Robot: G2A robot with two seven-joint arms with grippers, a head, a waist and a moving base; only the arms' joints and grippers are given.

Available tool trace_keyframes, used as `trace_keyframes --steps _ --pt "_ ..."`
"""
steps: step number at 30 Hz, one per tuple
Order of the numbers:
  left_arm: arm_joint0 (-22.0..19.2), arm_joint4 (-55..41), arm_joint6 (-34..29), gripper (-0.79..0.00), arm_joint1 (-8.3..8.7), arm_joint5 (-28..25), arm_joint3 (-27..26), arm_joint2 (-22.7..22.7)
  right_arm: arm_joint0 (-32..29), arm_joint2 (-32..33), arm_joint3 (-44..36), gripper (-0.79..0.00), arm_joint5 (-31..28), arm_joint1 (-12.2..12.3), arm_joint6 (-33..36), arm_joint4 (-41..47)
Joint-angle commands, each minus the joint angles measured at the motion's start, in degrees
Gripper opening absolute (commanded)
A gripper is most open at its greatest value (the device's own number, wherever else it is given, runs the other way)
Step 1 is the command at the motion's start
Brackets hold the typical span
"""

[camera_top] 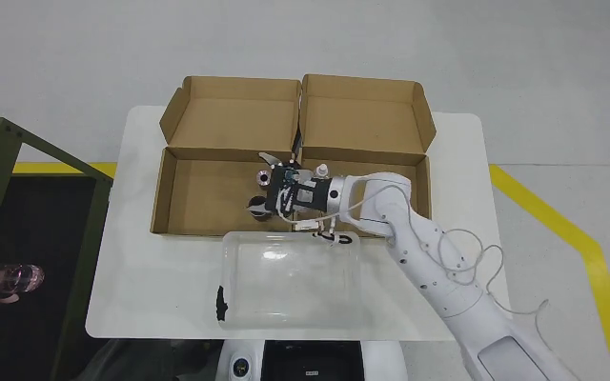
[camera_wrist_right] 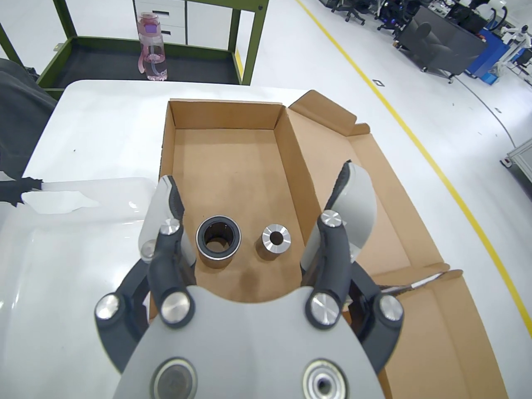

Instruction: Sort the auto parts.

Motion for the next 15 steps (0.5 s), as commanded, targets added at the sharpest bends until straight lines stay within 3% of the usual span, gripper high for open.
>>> trace_keyframes --steps 1,3,15 --pt "0.0 0.0 0.0 0.0 0.0 0.0 0.0 0.0 -2.2 2.01 -2.21 -0.099 0.17 0.62 -0.07 -0.5" --pt "0.0 0.0 0.0 0.0 0.0 0.0 0.0 0.0 -4.53 3.65 -4.06 -0.006 0.19 1.2 -0.28 -1.07" --pt "0.0 0.0 0.0 0.0 0.0 0.0 0.0 0.0 -19.69 15.11 -13.06 0.0 4.84 4.27 -6.33 -4.59"
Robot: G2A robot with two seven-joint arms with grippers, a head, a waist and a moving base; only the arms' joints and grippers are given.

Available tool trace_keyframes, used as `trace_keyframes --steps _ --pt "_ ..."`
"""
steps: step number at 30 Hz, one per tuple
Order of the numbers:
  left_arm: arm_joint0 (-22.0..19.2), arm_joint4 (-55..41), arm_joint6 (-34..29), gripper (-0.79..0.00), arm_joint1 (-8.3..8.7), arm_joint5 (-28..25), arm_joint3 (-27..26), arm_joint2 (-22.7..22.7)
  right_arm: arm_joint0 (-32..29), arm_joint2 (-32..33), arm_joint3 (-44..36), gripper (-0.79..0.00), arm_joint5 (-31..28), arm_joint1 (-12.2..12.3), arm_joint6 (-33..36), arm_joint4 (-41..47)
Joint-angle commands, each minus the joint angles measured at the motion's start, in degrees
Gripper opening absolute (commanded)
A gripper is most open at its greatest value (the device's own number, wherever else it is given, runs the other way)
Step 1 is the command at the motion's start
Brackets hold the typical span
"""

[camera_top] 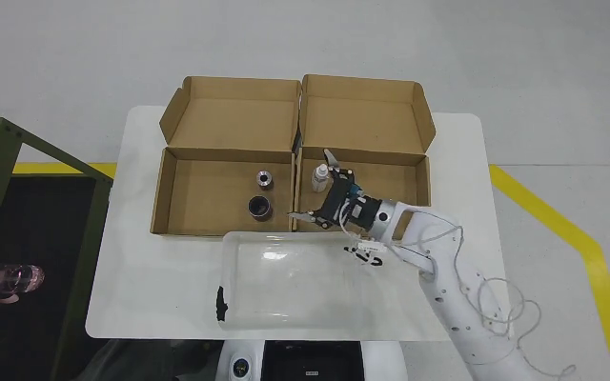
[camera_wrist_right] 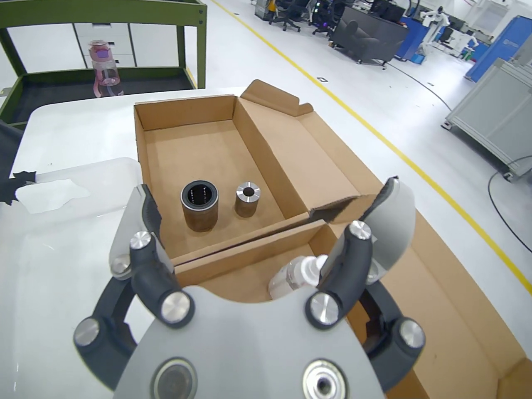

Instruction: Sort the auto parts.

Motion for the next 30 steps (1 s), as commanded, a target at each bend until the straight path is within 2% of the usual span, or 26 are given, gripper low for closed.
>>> trace_keyframes --steps 1,15,30 --pt "0.0 0.0 0.0 0.0 0.0 0.0 0.0 0.0 -2.49 1.89 -1.21 0.0 0.62 0.42 -0.84 -0.43" --pt "0.0 0.0 0.0 0.0 0.0 0.0 0.0 0.0 -16.25 12.07 -7.92 0.0 5.32 2.54 -7.05 -2.53" --pt "0.0 0.0 0.0 0.0 0.0 0.0 0.0 0.0 -29.66 24.51 -10.97 0.0 11.13 4.04 -14.38 -2.68"
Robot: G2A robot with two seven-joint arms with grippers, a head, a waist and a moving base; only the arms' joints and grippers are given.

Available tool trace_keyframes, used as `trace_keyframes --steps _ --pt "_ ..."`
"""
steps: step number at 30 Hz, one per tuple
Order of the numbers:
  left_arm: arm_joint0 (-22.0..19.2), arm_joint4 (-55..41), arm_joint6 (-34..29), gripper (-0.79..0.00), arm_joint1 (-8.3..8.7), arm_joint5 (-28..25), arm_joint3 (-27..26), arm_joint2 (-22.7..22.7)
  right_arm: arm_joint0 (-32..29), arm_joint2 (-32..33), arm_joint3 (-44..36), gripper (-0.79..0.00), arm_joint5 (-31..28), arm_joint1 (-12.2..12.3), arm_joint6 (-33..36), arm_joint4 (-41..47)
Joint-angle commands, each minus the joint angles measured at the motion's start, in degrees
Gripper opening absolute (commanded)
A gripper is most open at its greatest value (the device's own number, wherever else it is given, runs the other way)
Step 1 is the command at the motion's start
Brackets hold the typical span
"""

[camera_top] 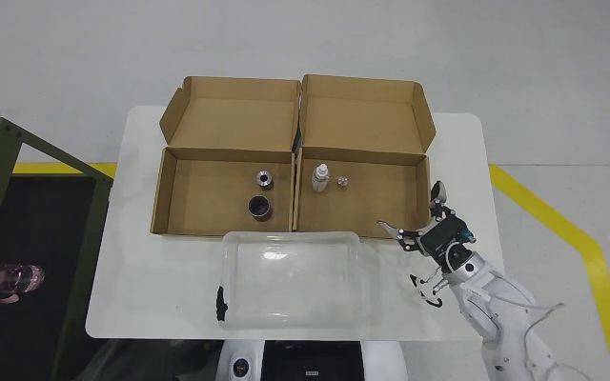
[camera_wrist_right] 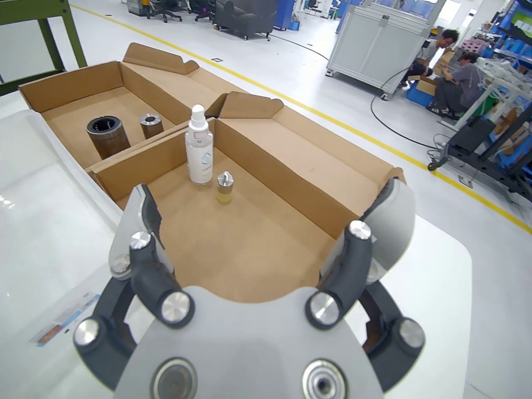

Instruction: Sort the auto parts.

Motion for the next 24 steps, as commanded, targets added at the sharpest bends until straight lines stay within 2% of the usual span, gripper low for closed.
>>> trace_keyframes --steps 1,9,24 --pt "0.0 0.0 0.0 0.0 0.0 0.0 0.0 0.0 -1.44 1.22 -0.8 0.0 0.34 0.13 -0.44 -0.27" --pt "0.0 0.0 0.0 0.0 0.0 0.0 0.0 0.0 -4.85 4.96 -2.29 0.0 2.43 0.48 -0.68 -0.16" --pt "0.0 0.0 0.0 -0.001 0.0 0.0 0.0 0.0 -4.92 5.04 -2.34 0.0 2.53 0.49 -0.73 -0.18"
